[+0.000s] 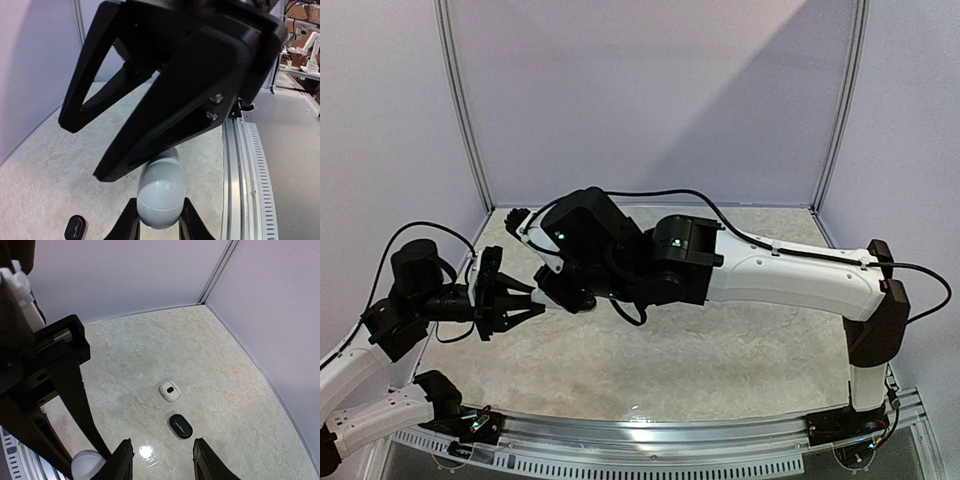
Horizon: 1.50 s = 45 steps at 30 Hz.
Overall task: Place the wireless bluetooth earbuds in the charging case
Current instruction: Close the charging case with the earbuds, then place the charging case with the earbuds at the center of the board.
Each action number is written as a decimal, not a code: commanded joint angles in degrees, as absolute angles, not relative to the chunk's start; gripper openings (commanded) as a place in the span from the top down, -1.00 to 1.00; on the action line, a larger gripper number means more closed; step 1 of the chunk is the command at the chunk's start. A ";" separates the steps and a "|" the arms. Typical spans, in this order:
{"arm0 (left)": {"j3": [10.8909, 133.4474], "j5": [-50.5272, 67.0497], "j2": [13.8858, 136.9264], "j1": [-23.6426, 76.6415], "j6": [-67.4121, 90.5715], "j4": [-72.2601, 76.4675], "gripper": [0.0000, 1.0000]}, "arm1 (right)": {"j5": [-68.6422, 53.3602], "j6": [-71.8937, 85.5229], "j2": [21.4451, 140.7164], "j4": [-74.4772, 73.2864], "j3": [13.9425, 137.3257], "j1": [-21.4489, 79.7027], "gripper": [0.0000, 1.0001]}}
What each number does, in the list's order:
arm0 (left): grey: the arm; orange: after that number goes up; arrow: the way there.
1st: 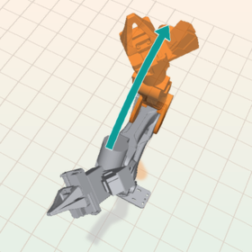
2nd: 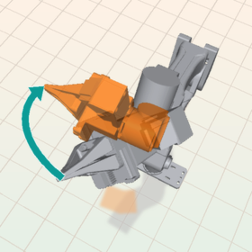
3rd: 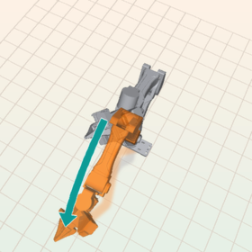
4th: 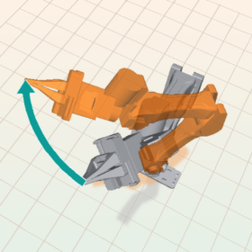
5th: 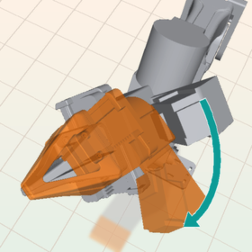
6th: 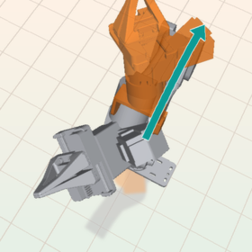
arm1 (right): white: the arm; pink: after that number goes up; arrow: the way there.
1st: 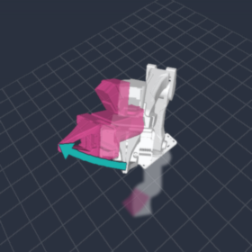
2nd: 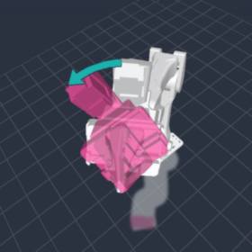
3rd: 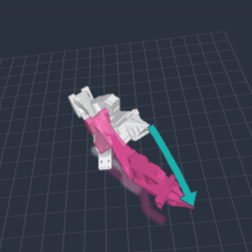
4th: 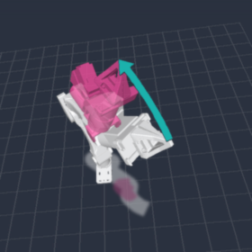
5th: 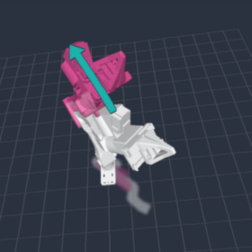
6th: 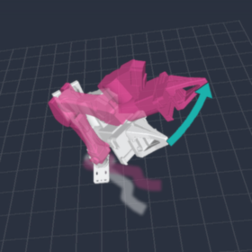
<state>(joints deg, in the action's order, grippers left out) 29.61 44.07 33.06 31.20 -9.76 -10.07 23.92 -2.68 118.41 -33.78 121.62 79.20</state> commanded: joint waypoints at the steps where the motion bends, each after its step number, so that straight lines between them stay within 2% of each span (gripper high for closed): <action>1: 30.50 40.91 33.64 31.82 -5.81 -6.06 1.00 | 24.31 2.15 114.76 -35.70 117.73 80.57 0.17; 7: 30.72 38.15 36.49 31.52 3.89 -5.81 1.00 | 35.79 10.33 110.38 -38.97 114.62 77.63 0.16; 12: 34.33 34.28 44.13 28.48 15.43 -10.05 1.00 | 36.09 27.19 103.68 -47.49 104.48 70.23 0.12; 16: 43.73 36.76 56.61 21.87 17.56 -20.30 1.00 | 33.54 39.54 98.10 -50.19 91.46 64.64 0.08; 21: 56.26 36.65 72.78 15.31 16.54 -32.46 1.00 | 28.08 49.18 90.65 -45.39 74.06 60.03 0.03; 27: 74.79 36.94 95.86 11.98 14.46 -44.96 1.00 | 28.81 56.87 82.12 -42.46 62.45 59.54 -0.07; 31: 79.00 41.71 106.79 11.71 19.18 -38.07 1.00 | 27.62 59.26 78.90 -41.78 57.74 59.14 -0.18; 40: 78.33 41.66 119.53 10.61 29.82 -22.54 0.99 | 25.33 62.88 79.44 -43.25 56.16 58.67 -0.45; 42: 76.91 40.98 120.56 10.56 31.28 -20.78 0.81 | 25.20 63.16 79.75 -43.12 56.31 58.64 -0.49; 45: 74.38 40.16 120.97 10.58 33.00 -19.60 0.16 | 24.89 63.52 80.30 -43.66 56.92 58.62 -0.53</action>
